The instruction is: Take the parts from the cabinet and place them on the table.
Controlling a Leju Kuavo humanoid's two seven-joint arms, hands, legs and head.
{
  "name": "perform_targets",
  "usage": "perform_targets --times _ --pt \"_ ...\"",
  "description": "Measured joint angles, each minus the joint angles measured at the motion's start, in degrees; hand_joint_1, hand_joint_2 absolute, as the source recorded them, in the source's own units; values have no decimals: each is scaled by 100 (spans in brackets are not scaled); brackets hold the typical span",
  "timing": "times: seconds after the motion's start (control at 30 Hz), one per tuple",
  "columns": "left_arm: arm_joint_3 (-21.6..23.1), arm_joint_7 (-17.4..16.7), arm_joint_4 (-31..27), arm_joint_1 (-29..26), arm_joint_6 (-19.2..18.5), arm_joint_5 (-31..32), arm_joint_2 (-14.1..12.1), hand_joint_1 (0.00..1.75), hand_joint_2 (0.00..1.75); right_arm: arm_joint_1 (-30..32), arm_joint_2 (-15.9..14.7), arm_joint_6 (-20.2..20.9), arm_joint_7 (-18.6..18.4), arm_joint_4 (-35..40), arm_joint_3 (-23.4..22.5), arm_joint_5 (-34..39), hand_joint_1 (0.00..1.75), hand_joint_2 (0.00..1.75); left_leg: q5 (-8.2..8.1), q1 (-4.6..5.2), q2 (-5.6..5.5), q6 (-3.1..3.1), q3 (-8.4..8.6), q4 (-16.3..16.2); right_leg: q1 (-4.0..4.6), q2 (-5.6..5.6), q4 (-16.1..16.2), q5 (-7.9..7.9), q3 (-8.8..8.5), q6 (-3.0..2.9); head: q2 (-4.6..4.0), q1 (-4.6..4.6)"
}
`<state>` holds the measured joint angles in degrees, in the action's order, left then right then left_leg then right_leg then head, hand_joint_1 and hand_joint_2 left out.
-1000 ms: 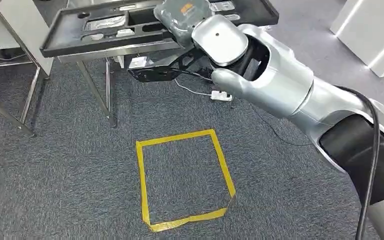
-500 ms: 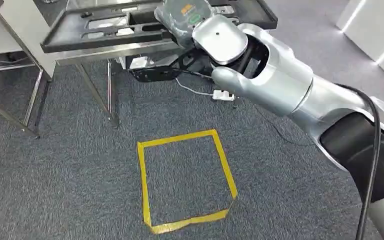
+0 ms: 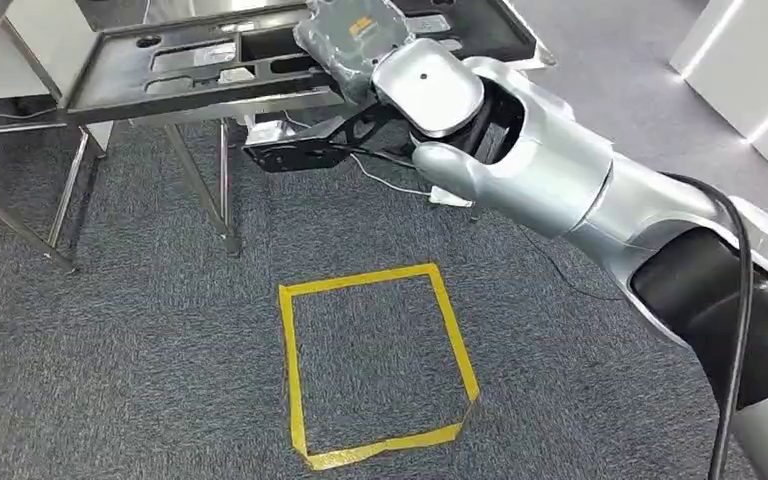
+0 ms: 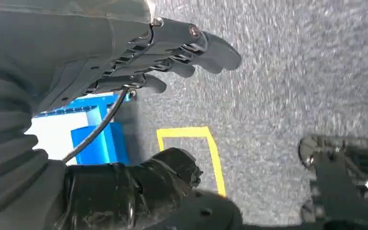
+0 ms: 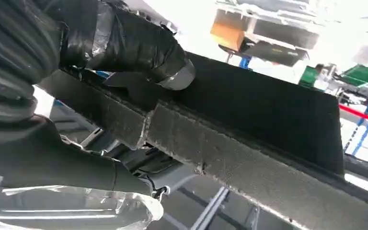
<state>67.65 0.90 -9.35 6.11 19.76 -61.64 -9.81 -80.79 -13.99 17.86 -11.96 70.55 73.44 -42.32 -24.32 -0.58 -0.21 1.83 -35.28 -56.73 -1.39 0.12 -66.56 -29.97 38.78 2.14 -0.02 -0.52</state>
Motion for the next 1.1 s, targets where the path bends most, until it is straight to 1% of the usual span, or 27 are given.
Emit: perform_targets --times 0.03,0.07,0.1,0.13,0.17,0.2,0.23,0.27,0.37,0.43,0.47,0.53,0.57,0.6,0.63,0.67,0.73,0.77,0.8,0.83,0.87,0.9,0.93,0.97,1.0,1.07,1.1 --pt "0 4 0 4 13 -2 0 0 175 15 2 0 9 -2 18 0 175 175 -12 8 1 18 4 -8 13 0 -495 -186 253 2 0 -2" --pt "0 15 0 3 17 -4 9 0 175 46 2 0 9 -7 42 0 175 175 -33 17 -3 37 9 -16 17 0 -868 -281 462 5 0 2" --pt "0 20 0 -1 26 -7 13 0 175 85 2 0 9 -26 53 0 175 175 -53 21 -9 44 18 -29 18 0 -977 -225 557 0 0 -2" --pt "0 37 0 -2 30 -7 15 0 175 115 2 0 9 -41 57 0 175 175 -81 22 -22 41 35 -44 20 -1 -802 -36 501 -7 0 0" --pt "-2 57 0 -3 37 -6 20 0 175 123 2 -2 9 -57 64 0 175 175 -110 22 -36 31 51 -71 20 -1 -430 218 336 -23 0 -2" --pt "-2 68 0 -4 61 -4 28 0 175 119 2 -11 9 -70 68 0 175 175 -150 22 -50 13 70 -105 20 -2 105 503 99 -43 0 -2" --pt "-2 68 0 -4 85 -4 41 0 175 116 4 -20 9 -79 68 0 175 175 -195 22 -59 -15 74 -143 27 -3 555 658 -92 -73 0 -2" --pt "-2 74 0 2 100 -2 46 0 175 105 7 -33 9 -85 77 0 175 175 -233 66 -69 -60 28 -205 58 3 672 541 -202 -82 0 4" --pt "-2 81 0 3 133 2 50 0 175 153 13 -37 9 -96 83 0 175 175 -236 40 -72 -126 37 -172 83 14 688 501 -186 -141 0 2" --pt "-2 81 -2 -8 131 -2 65 0 175 151 15 -37 2 -111 83 -2 175 175 -314 34 -55 -193 28 -238 19 18 774 506 -292 -205 0 6" --pt "-2 83 0 -7 131 0 72 0 175 141 17 -39 -2 -118 83 -2 175 175 -432 33 -35 -234 -75 -487 4 10 790 487 -331 -235 0 37" --pt "-4 83 0 4 133 2 74 0 175 141 31 -39 -2 -125 83 -2 175 175 -729 -4 -19 -296 -548 -1343 3 10 792 448 -389 -261 0 37" --pt "-4 83 0 0 133 2 74 0 175 161 35 -37 -2 -131 85 -2 175 175 -806 -14 -14 -313 -794 -1721 3 12 787 417 -417 -263 0 39" --pt "-4 83 0 -7 133 2 74 0 175 183 37 -35 -2 -138 88 0 175 175 -759 -17 -12 -319 -951 -1890 3 15 783 385 -450 -258 0 37" --pt "-4 83 0 -9 133 4 74 0 175 204 39 -35 0 -142 90 -2 175 175 -553 -17 -12 -313 -970 -1768 2 17 782 343 -505 -255 0 39" --pt "-4 79 0 -11 133 2 74 0 175 209 39 -35 0 -144 92 -2 175 175 -278 -17 -12 -294 -860 -1421 3 18 780 301 -559 -248 0 37" --pt "-4 72 0 -12 133 9 72 0 175 191 50 -35 0 -146 92 -2 175 175 328 -3 -11 -213 -418 -347 5 16 792 207 -696 -219 0 37" --pt "-4 72 2 -9 133 9 68 0 175 178 50 -35 -2 -151 92 -2 175 175 208 36 -12 -173 -299 -241 6 12 822 183 -714 -192 0 26" --pt "-7 72 0 -5 136 9 66 0 175 161 54 -37 0 -153 92 -2 175 175 180 76 -11 -133 -260 -101 17 22 824 174 -705 -157 0 48" --pt "-9 72 2 13 138 11 68 0 175 165 59 -39 0 -157 92 -2 175 175 160 87 9 -108 -255 -120 -1 21 877 182 -714 -118 0 37" --pt "-9 72 2 11 144 15 68 0 175 199 59 -42 0 -168 92 -2 175 175 139 95 5 -71 -230 -31 18 18 824 224 -752 -83 0 37" --pt "-9 72 2 1 146 31 66 0 175 206 59 -44 2 -175 92 -2 175 175 126 87 9 -35 -172 -4 26 8 848 232 -791 -51 0 30" --pt "-9 72 2 -12 157 33 63 0 175 212 57 -46 0 -181 92 -2 175 175 130 29 8 -14 -69 65 5 -4 736 161 -726 -48 0 33" --pt "-9 76 2 -16 168 37 66 0 175 197 59 -46 2 -186 92 -2 175 175 106 42 8 23 -8 83 25 -4 509 117 -635 -28 0 4" --pt "-9 81 2 -7 170 37 68 0 175 183 59 -48 0 -190 92 -2 175 175 84 50 8 56 18 83 34 0 164 -20 -439 -18 0 -2" --pt "-9 81 2 4 166 37 70 0 175 223 61 -59 13 -197 94 -2 175 175 14 54 6 86 84 81 30 7 -656 -354 105 7 0 -2" --pt "-9 81 2 2 166 37 68 0 175 263 61 -61 15 -197 96 -2 175 175 -28 52 1 85 120 68 25 5 -865 -423 298 23 0 -9"
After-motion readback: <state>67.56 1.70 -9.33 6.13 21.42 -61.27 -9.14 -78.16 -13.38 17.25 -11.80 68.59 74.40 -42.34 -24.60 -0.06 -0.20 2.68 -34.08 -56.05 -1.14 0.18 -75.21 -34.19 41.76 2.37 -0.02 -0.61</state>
